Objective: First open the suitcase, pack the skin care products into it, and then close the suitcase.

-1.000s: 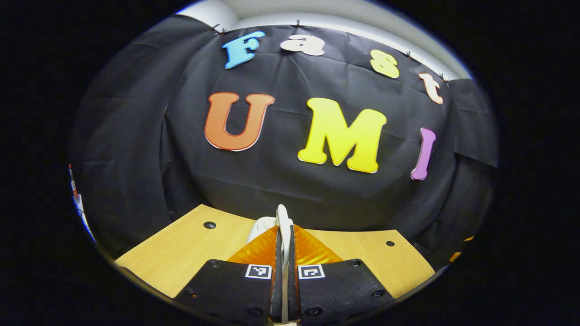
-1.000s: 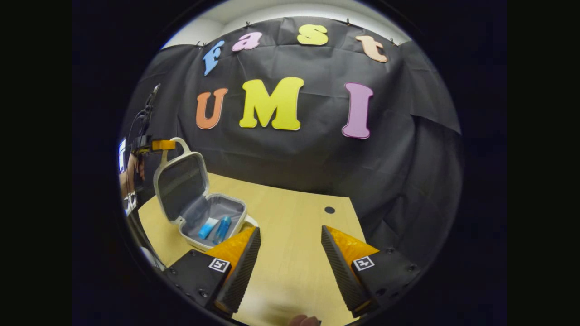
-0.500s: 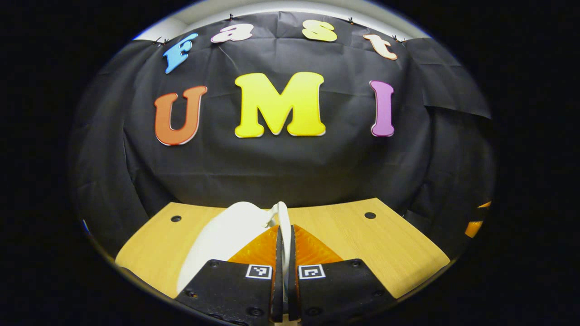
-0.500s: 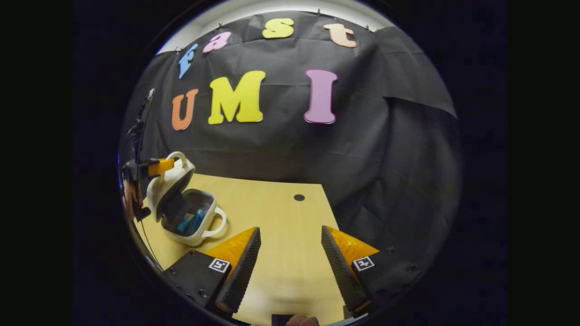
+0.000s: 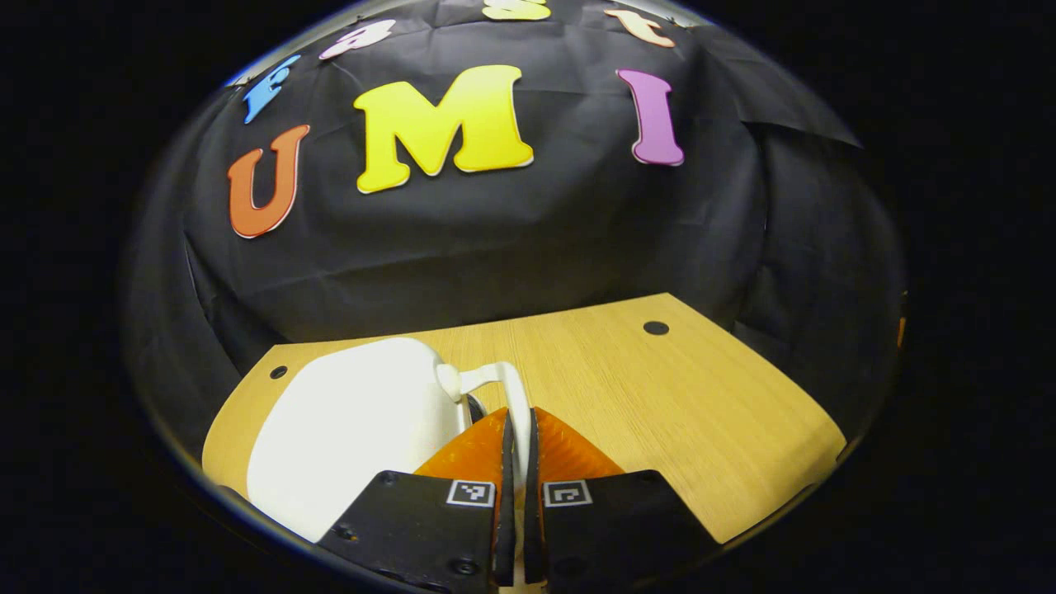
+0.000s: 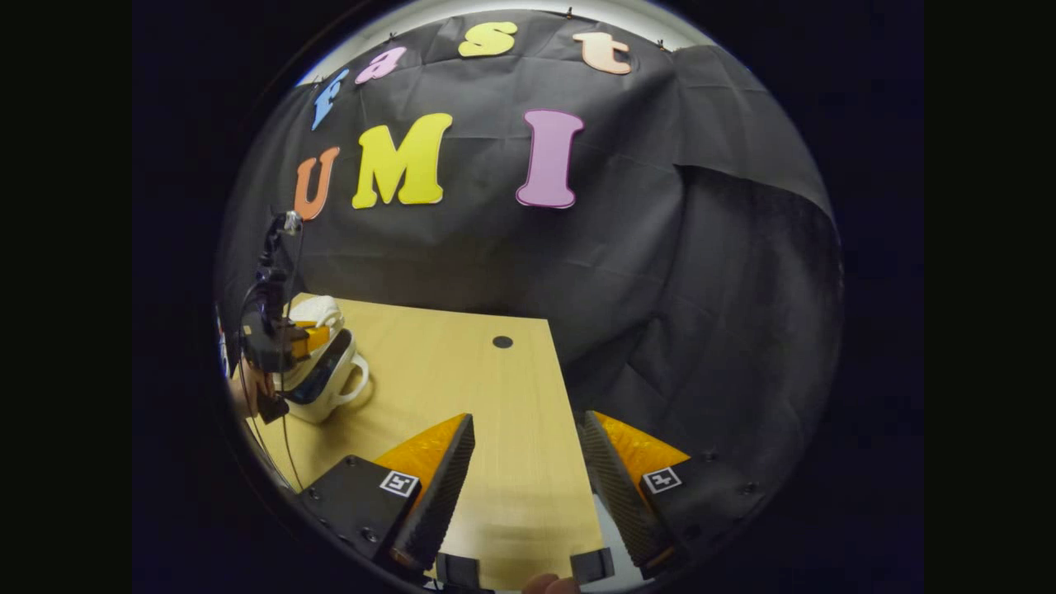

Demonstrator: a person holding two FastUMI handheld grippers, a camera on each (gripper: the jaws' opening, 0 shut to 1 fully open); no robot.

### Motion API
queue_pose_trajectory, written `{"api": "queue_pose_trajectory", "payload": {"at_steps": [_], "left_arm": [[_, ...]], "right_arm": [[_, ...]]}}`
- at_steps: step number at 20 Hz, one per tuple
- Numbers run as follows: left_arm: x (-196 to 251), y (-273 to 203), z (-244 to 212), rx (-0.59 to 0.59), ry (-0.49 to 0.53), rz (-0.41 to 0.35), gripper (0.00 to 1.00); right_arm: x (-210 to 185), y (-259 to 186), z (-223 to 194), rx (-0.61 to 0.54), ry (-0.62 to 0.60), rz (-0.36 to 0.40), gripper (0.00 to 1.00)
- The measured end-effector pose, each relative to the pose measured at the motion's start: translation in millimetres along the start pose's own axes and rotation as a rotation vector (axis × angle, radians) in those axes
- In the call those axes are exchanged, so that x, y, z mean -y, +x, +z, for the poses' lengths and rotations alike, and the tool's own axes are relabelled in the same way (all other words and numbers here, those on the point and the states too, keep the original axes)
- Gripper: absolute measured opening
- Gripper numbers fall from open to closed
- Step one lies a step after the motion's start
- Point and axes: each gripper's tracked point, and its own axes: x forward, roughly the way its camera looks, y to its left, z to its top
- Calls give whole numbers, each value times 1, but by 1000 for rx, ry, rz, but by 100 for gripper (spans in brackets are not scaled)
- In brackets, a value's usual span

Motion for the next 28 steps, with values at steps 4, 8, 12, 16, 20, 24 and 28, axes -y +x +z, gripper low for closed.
{"api": "queue_pose_trajectory", "payload": {"at_steps": [4,8,12,16,20,24,28], "left_arm": [[1,16,-8,-48,-7,8,7],[4,24,-18,-97,-23,13,8],[8,27,-24,-128,-47,24,9],[21,27,-33,-181,-109,-37,25],[23,7,-23,-169,-135,-55,56],[10,-40,18,-84,-160,-54,88],[-35,-98,100,148,-215,26,90]], "right_arm": [[7,6,-3,-15,7,6,78],[3,11,-2,-18,-4,28,80],[-1,18,2,-14,-8,49,78],[-12,25,9,-6,8,79,80],[-40,32,25,28,-1,138,78],[-86,38,63,97,-7,216,80],[-135,24,112,209,-11,280,80]]}}
